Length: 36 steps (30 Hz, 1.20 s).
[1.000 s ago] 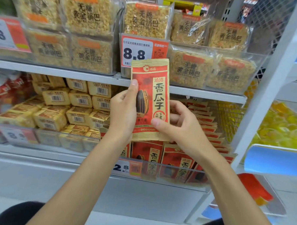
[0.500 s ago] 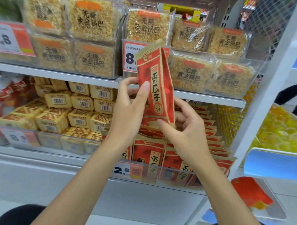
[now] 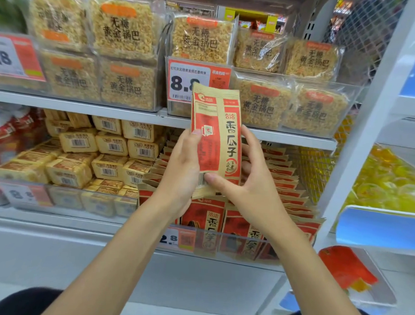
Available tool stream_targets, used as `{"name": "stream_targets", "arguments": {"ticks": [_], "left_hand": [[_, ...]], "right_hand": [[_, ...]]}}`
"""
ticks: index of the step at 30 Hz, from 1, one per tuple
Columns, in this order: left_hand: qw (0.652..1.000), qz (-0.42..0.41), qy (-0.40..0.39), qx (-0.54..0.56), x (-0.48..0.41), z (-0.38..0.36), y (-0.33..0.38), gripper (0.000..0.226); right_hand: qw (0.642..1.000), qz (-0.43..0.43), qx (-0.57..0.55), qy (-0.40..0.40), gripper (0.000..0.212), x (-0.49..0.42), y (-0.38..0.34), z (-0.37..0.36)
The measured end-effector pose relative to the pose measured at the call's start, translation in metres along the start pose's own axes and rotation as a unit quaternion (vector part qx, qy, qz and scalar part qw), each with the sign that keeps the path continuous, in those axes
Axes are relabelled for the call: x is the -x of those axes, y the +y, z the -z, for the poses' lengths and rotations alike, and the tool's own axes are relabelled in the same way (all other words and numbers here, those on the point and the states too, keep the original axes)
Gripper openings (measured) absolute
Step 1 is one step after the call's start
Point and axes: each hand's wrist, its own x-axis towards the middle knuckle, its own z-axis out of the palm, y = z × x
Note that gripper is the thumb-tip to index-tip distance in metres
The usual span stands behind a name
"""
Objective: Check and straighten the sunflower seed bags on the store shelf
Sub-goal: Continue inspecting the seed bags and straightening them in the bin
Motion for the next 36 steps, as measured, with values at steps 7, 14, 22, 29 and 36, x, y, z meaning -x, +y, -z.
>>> {"name": "stream_targets", "arguments": {"ticks": [7,14,22,29,36], "left_hand": [[0.997,0.042,-0.009,-0.057,0.0,0.006,-0.002,0.041],[0.996,0.043,-0.036,-0.075,0.0,0.006,-0.004,0.042],[0.982,0.084,-0.107,-0.131,0.0,0.012,0.002,0.045],[0.974,0.075,-0.141,-0.159,-0.001,0.012,-0.001,0.045],[0.945,0.21,-0.248,0.041,-0.004,0.023,0.004,0.054]], "right_hand": [[0.986,-0.065,-0.138,0.068,0.026,-0.006,0.001,0.01],[0.985,-0.074,-0.144,0.067,0.017,-0.008,0.007,0.014],[0.969,-0.119,-0.194,0.098,0.022,-0.014,0.013,0.024],[0.97,-0.107,-0.177,0.127,0.016,-0.012,0.016,0.026],[0.949,-0.088,-0.286,0.095,0.018,-0.015,0.011,0.026]]}}
